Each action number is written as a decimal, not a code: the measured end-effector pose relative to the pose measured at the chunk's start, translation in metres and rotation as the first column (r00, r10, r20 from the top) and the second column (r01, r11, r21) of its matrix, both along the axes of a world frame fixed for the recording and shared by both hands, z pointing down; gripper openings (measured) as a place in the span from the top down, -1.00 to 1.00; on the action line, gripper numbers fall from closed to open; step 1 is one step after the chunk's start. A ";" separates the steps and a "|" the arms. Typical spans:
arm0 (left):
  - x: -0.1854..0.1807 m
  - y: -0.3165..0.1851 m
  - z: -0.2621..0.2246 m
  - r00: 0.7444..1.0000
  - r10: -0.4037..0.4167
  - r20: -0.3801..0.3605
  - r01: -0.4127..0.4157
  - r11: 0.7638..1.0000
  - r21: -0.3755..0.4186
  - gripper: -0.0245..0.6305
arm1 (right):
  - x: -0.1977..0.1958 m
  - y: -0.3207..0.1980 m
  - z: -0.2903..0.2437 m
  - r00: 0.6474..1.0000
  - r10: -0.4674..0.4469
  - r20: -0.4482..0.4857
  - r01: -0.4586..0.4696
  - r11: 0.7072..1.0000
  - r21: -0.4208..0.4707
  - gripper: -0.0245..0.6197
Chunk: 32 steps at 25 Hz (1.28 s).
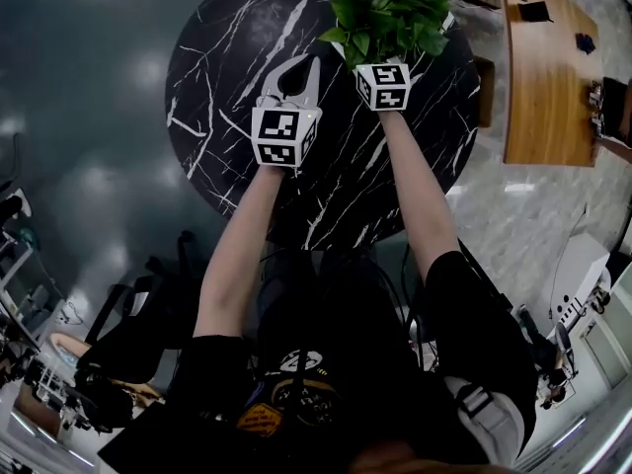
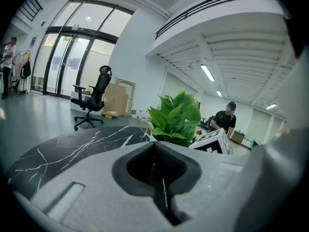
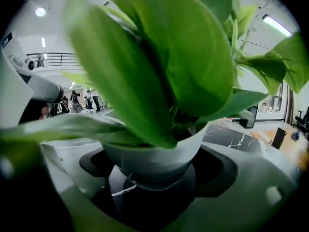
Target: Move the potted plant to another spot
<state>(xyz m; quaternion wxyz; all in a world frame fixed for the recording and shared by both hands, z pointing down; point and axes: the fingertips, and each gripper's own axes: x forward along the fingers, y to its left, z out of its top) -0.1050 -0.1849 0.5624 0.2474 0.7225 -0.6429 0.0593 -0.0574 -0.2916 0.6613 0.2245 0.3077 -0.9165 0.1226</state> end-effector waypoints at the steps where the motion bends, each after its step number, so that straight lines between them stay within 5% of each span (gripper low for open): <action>1: -0.004 0.004 0.000 1.000 -0.011 -0.002 0.011 1.000 0.000 0.92 | -0.003 0.001 0.000 1.000 -0.005 -0.003 0.005 1.000 -0.003 -0.57; 15: -0.096 0.110 0.007 0.976 -0.219 0.016 0.220 0.975 -0.046 0.92 | -0.139 0.098 -0.001 0.971 -0.238 -0.003 0.237 0.971 -0.025 -0.57; 23: -0.165 0.197 0.007 0.917 -0.398 0.005 0.397 0.916 -0.060 0.92 | -0.250 0.208 -0.001 0.894 -0.449 0.014 0.449 0.893 -0.042 -0.56; 32: -0.174 0.273 0.021 0.867 -0.497 -0.025 0.491 0.863 -0.117 0.92 | -0.312 0.316 0.003 0.804 -0.594 -0.006 0.593 0.804 -0.035 -0.57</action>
